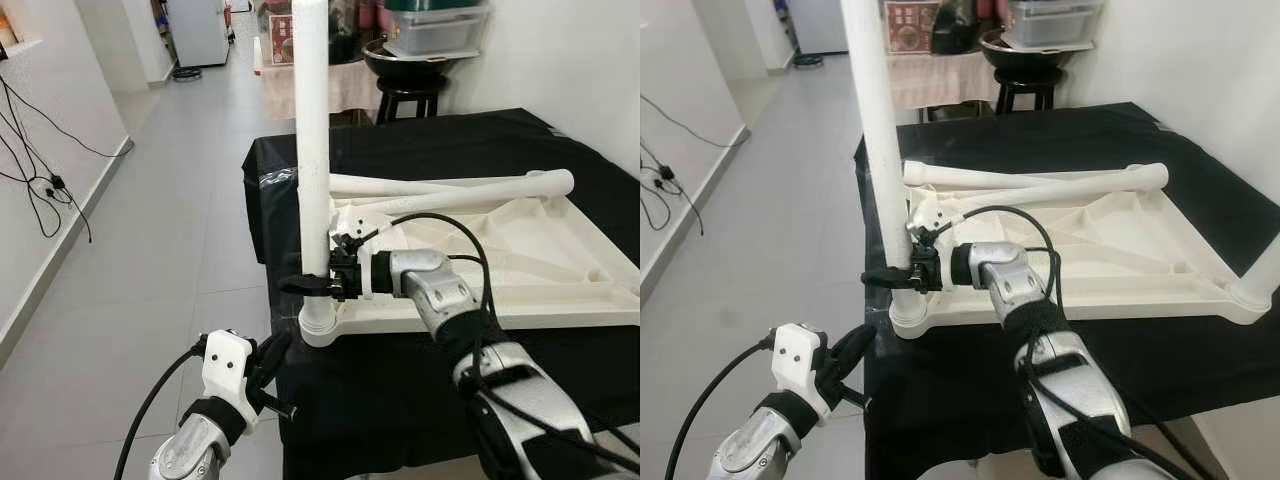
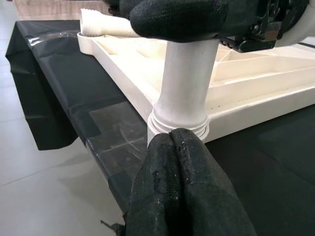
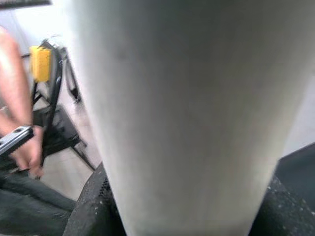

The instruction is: Building children table

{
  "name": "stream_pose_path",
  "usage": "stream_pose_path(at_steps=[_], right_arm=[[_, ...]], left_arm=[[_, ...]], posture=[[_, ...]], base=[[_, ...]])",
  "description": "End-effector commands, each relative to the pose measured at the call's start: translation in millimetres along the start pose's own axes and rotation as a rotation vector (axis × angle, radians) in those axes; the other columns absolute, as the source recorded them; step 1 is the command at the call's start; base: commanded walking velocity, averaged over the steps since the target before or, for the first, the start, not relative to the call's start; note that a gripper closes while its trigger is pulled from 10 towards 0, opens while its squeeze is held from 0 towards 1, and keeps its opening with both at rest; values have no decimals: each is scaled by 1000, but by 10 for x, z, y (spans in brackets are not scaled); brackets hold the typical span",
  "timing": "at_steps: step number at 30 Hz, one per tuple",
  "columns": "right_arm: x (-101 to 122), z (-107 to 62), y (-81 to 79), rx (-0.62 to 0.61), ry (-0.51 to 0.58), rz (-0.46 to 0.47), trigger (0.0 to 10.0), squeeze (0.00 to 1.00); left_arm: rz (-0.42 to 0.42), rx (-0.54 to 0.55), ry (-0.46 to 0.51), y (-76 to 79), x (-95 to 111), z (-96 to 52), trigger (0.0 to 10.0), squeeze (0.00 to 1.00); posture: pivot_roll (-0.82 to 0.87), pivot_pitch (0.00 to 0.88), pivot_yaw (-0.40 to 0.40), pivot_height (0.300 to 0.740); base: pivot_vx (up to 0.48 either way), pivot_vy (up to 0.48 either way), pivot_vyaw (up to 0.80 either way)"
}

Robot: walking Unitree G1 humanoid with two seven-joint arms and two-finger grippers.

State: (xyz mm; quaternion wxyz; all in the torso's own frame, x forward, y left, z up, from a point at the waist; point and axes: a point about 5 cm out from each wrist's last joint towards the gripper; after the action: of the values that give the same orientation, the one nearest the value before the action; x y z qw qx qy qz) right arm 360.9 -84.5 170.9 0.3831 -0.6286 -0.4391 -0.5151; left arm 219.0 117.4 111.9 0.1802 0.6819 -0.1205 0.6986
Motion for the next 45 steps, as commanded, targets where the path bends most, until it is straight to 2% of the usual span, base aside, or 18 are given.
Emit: stream_pose_path(at_steps=[1, 2, 3, 4, 5, 6, 11, 12, 18, 19, 20, 21, 27, 29, 30, 40, 41, 45], right_arm=[[-110, 27, -32, -1, -33, 43, 0, 0], [-137, 64, 39, -409, 117, 159, 0, 0], [-137, 64, 39, -409, 117, 159, 0, 0], [-247, 91, -136, -532, 104, 151, 0, 0], [-247, 91, -136, -532, 104, 151, 0, 0], [-388, 62, -214, -637, 72, 198, 0, 0], [-492, 77, -297, -657, 31, 206, 0, 0], [-505, 132, -380, -584, 2, 157, 0, 0], [-513, 155, -401, -541, -15, 155, 157, 0], [-487, 169, -416, -481, -20, 147, 10000, 0], [-487, 169, -416, -481, -20, 147, 10000, 0], [-437, 209, -441, -365, -18, 120, 10000, 1000], [-167, 200, -342, -62, -4, -11, 10000, 1000], [-167, 200, -342, -62, -4, -11, 10000, 1000], [-136, 178, -316, -18, -22, -52, 10000, 0], [-8, 174, -156, 185, -88, -16, 9725, 0], [5, 190, -134, 186, -88, 7, 1451, 0], [5, 190, -134, 186, -88, 7, 1451, 0]], left_arm=[[0, 7, -3, -3, -4, -14, 10000, 0], [2, 10, -1, -10, 4, -28, 10000, 0], [2, 10, -1, -10, 4, -28, 10000, 0], [-1, 4, -5, -28, 4, -39, 10000, 0], [-1, 4, -5, -28, 4, -39, 10000, 0], [-3, 4, -3, -35, 8, -43, 10000, 0], [-7, -2, -5, -35, 8, -40, 10000, 0], [-5, 1, -4, -38, 9, -42, 10000, 0], [-1, 19, 3, -38, 13, -45, 10000, 0], [-6, 19, 3, -35, 11, -42, 10000, 0], [-6, 19, 3, -35, 11, -42, 10000, 0], [-11, 14, 2, -31, 5, -35, 10000, 0], [-14, 7, -3, -28, -10, -22, 10000, 0], [-14, 7, -3, -28, -10, -22, 10000, 0], [-14, 7, -4, -29, -14, -21, 10000, 0], [-14, 8, -7, -16, -31, -20, 10000, 0], [-15, 8, -8, -13, -32, -19, 10000, 0], [-15, 8, -8, -13, -32, -19, 10000, 0]], posture=[[12, 36, 8, 740], [-2, 50, 10, 740], [-2, 50, 10, 740], [-21, 74, 21, 740], [-21, 74, 21, 740], [-42, 45, 26, 740], [5, 60, 5, 740], [-15, 53, 13, 740], [-6, 53, 12, 740], [-6, 49, 11, 740], [-6, 49, 11, 740], [-6, 42, 17, 740], [11, 27, 15, 740], [11, 27, 15, 740], [11, 27, 15, 740], [30, 11, 10, 740], [32, 12, 11, 740], [32, 12, 11, 740]], base=[[0, 0, 0], [0, 0, 0], [0, 0, 0], [0, 0, 0], [0, 0, 0], [0, 0, 0], [0, 0, 0], [0, 0, 0], [0, 0, 0], [0, 0, 0], [0, 0, 0], [0, 0, 0], [0, 0, 0], [0, 0, 0], [0, 0, 0], [0, 0, 0], [0, 0, 0], [0, 0, 0]])
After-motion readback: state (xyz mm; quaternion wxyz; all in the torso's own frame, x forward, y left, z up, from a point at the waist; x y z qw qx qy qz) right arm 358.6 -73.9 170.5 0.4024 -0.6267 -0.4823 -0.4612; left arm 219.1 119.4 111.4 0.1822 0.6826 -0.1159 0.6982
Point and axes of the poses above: a point about 5 cm out from each wrist's last joint towards the gripper, its own z axis pointing out of the wrist towards the gripper, its own x axis along the axis of the wrist's last joint, y = z × x, and after that the axes turned 2 degrees about z, right-handed
